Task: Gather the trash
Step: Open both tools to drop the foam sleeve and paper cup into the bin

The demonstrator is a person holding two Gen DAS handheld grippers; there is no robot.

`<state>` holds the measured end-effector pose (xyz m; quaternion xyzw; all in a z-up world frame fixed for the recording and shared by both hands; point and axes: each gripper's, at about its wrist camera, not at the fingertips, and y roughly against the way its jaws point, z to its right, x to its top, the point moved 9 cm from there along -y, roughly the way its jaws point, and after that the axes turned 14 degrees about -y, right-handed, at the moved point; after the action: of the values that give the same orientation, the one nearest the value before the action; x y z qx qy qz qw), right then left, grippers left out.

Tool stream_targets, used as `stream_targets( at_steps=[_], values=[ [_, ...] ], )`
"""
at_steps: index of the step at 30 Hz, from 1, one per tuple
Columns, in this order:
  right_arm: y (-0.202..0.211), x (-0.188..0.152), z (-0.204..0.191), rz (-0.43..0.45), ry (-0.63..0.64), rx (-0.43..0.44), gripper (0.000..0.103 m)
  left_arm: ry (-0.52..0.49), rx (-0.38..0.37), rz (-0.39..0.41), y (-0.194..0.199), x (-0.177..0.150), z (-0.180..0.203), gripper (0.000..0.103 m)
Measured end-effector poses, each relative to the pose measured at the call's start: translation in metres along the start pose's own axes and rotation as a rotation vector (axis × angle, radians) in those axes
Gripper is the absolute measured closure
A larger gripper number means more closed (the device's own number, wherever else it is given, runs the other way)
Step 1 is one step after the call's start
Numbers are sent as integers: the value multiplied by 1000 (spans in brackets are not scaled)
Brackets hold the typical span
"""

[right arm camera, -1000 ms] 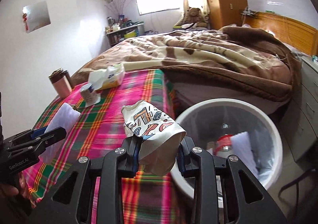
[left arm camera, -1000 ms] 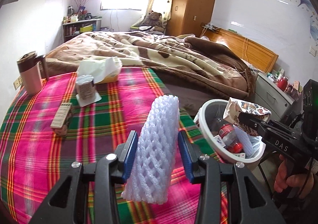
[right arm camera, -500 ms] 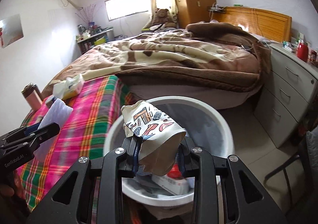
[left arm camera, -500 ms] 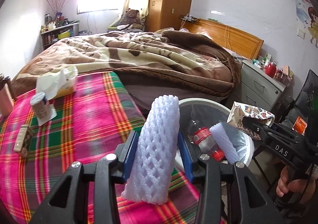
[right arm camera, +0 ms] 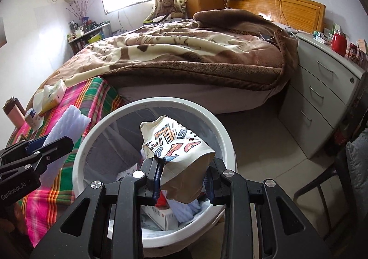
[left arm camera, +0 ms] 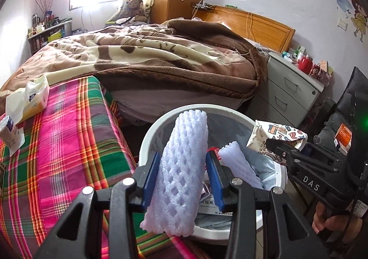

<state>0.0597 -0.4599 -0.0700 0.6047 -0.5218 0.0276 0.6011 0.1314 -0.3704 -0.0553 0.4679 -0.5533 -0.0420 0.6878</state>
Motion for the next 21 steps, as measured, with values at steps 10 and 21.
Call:
stream_targets(
  at_steps=[10, 21],
  values=[
    [-7, -1, 3, -28, 22, -2, 42, 11, -9, -14, -6, -1, 0, 37],
    [-1, 2, 5, -15, -4, 6, 42, 37, -12, -1, 4, -7, -14, 35]
  ],
)
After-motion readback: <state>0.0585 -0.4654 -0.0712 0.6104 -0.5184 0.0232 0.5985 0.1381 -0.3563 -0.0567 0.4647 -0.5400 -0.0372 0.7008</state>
